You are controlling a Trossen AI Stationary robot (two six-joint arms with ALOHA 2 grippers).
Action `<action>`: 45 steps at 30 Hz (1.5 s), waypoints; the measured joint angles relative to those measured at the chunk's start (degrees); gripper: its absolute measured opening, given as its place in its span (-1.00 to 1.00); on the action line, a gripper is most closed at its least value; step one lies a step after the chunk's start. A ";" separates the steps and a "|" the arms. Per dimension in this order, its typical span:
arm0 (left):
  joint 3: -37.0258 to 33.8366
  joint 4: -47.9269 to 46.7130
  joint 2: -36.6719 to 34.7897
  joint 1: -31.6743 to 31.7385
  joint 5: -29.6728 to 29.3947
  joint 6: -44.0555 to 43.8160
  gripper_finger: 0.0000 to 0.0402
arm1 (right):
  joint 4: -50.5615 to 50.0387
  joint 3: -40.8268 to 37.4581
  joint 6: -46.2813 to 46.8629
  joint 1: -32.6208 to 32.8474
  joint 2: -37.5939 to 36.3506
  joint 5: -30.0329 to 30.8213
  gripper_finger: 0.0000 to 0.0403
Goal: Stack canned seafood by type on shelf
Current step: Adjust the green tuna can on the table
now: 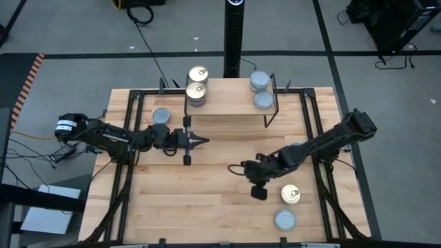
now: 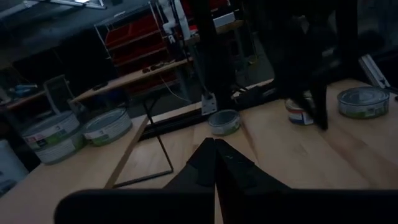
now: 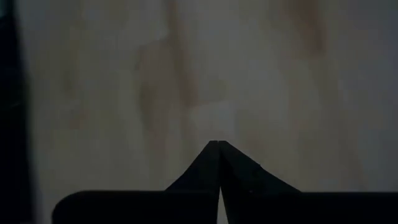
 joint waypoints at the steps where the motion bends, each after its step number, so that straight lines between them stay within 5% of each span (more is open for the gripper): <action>1: 0.00 0.05 0.00 -0.01 -0.01 0.14 -0.98 | -1.67 1.17 0.94 0.50 0.00 -2.13 -0.94; 5: 0.00 -0.57 0.00 -0.03 0.46 -0.17 -0.98 | -3.89 3.99 3.22 4.25 0.00 -8.77 -0.97; 12: 0.00 -4.57 0.00 -0.05 2.91 1.39 -0.98 | -3.58 4.60 6.33 11.64 0.82 -9.04 -0.79; 24: 0.04 -5.92 0.02 0.01 2.50 5.87 -0.98 | -11.28 4.58 6.06 13.26 4.19 -16.28 -0.53; 31: 0.07 -5.55 0.02 0.01 1.84 6.06 -0.98 | -12.42 4.58 4.71 14.64 6.08 -19.83 -0.61; 37: 0.07 -6.50 0.02 0.01 1.59 6.06 -0.98 | -9.35 4.58 3.22 14.77 7.58 -25.97 -0.94; 45: 0.04 -8.07 0.02 -0.12 1.33 5.93 -0.98 | -6.97 4.58 -1.05 14.82 12.14 -28.44 -0.97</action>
